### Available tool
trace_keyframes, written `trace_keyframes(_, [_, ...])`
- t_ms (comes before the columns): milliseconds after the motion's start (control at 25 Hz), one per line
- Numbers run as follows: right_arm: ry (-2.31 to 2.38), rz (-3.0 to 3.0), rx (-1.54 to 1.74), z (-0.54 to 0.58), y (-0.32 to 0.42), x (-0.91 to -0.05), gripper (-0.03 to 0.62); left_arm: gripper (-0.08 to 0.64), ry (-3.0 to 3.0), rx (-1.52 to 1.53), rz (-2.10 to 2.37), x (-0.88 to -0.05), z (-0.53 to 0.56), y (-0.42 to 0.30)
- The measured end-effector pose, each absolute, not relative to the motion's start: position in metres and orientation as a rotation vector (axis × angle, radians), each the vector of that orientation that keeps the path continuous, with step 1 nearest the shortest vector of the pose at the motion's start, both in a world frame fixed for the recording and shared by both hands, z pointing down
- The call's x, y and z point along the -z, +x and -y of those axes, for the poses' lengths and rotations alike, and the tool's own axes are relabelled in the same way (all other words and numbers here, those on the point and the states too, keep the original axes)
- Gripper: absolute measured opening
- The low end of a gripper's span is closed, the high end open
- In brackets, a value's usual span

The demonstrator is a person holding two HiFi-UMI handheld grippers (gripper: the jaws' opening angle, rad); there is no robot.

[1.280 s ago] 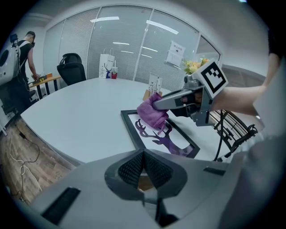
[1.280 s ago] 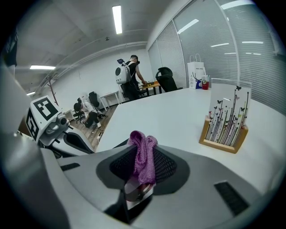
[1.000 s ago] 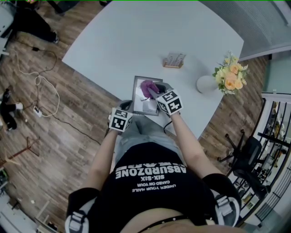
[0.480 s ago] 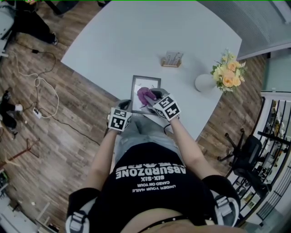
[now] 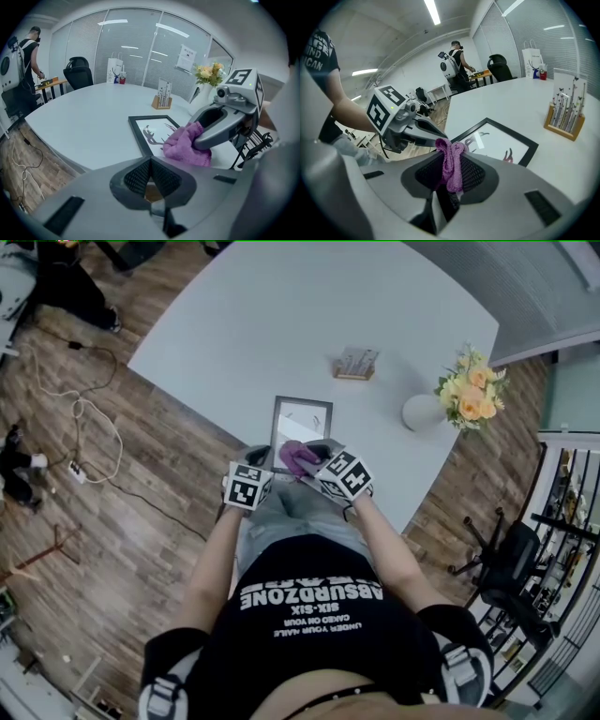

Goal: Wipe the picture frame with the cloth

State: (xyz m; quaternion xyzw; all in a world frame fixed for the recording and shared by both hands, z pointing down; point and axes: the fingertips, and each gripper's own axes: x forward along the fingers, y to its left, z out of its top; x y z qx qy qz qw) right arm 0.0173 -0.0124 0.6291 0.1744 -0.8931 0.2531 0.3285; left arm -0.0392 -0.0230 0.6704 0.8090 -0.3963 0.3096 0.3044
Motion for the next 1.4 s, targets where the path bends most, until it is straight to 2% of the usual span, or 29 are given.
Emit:
trace_keyframes(120, [0.371,2.328,-0.691,0.001,0.010,-0.627,0.101,0.015,2.145,-0.824,1.064,-0.670,0.023,-0.039])
trace_keyframes(480, [0.244,2.248,-0.469,-0.015,0.007,-0.626,0.101,0.015,2.148,-0.846,1.069,-0.670,0.022,-0.039])
trace_keyframes(1400, [0.407,2.123,-0.405,0.001,0.053,-0.631,0.101,0.017,2.153,-0.839,1.021,-0.673,0.022,-0.037])
